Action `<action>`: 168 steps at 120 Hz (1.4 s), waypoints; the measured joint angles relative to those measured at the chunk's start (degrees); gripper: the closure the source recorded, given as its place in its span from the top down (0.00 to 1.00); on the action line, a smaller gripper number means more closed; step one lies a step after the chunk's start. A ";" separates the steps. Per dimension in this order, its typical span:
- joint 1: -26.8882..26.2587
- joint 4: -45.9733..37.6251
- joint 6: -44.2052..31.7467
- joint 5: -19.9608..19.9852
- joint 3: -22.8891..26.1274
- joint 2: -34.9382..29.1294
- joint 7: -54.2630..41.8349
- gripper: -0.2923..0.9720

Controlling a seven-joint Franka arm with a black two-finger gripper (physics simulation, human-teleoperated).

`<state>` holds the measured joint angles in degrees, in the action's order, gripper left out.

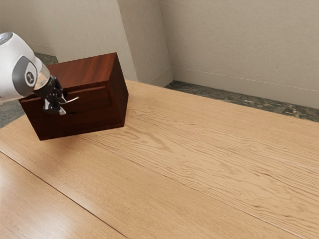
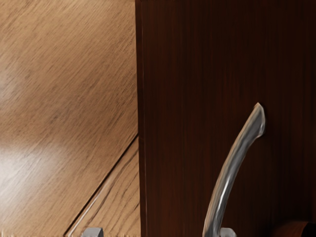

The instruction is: Pull the drawer handle with one arm to open the drawer

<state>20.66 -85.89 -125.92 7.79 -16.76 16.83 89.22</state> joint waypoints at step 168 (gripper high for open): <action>1.42 -14.17 11.58 -0.65 2.69 -15.45 0.01 0.15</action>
<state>22.07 -100.05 -114.33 7.14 -14.07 1.39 89.23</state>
